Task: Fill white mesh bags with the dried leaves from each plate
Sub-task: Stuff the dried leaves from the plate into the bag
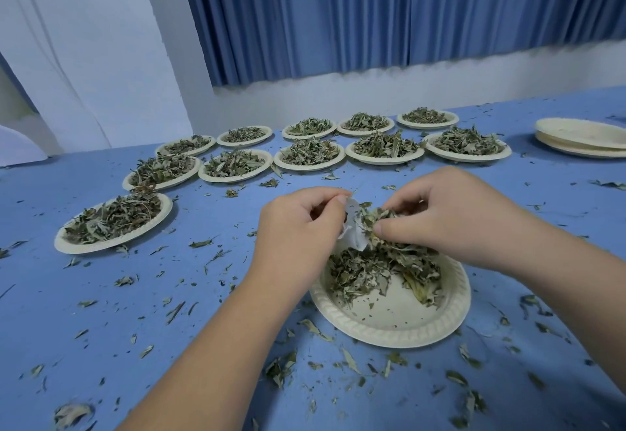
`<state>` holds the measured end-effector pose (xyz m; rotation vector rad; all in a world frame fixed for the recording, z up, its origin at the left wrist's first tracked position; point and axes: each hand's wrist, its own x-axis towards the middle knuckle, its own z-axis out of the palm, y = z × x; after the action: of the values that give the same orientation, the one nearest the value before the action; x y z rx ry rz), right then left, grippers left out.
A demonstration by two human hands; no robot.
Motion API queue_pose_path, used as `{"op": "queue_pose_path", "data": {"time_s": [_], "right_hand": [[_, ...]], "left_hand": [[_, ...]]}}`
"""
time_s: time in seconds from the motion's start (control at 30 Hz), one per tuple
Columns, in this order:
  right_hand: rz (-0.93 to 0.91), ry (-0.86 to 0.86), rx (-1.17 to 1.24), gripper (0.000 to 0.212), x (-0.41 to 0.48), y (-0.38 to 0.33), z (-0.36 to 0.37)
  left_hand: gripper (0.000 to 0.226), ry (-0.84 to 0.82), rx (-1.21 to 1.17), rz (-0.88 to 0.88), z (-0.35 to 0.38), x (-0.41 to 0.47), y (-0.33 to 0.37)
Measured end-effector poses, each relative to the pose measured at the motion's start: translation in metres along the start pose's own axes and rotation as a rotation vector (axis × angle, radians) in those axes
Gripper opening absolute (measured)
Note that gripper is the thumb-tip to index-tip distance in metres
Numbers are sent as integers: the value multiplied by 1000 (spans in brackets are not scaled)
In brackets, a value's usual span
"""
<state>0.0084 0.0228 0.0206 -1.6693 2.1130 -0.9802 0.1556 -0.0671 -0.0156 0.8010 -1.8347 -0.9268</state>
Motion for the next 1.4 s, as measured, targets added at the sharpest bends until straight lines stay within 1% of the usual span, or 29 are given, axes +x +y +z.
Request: {"op": "queue_pose_path", "data": {"time_s": [0.17, 0.33, 0.4, 0.5, 0.53, 0.6, 0.67, 0.77, 0.83, 0.93, 1.0, 1.2, 1.4], "right_hand": [[-21, 54, -289, 15, 11, -12, 9], [-67, 64, -374, 15, 12, -22, 18], [-76, 73, -419, 15, 11, -25, 19], [-86, 88, -460, 16, 12, -27, 19], [-98, 98, -457, 17, 12, -26, 19], [-138, 121, -425, 19, 11, -22, 18], [-163, 160, -330, 15, 8, -18, 17], [-167, 212, -213, 26, 4, -15, 17], [-191, 238, -212, 26, 3, -13, 20], [-228, 258, -222, 19, 3, -11, 23], [-236, 251, -205, 18, 4, -10, 22], [-247, 138, -85, 19, 6, -4, 16], [-270, 202, -73, 16, 6, -5, 18]], "left_hand": [[22, -22, -15, -16, -1, -1, 3], [21, -36, 28, 1, 3, -2, 2], [25, -54, 32, 10, 5, -3, 3], [41, -54, 20, -5, 7, -3, 5], [41, -50, 5, -18, 8, -2, 5], [34, -42, -40, -48, 8, -3, 6], [26, -34, -75, -91, 7, -3, 6], [23, -27, -133, -154, 6, -3, 6], [24, -26, -147, -167, 7, -3, 7], [24, -27, -159, -182, 7, -2, 6], [22, -34, -171, -186, 6, -2, 5], [21, -15, -210, -186, 6, -2, 3], [23, -27, -241, -178, 6, -2, 4]]}}
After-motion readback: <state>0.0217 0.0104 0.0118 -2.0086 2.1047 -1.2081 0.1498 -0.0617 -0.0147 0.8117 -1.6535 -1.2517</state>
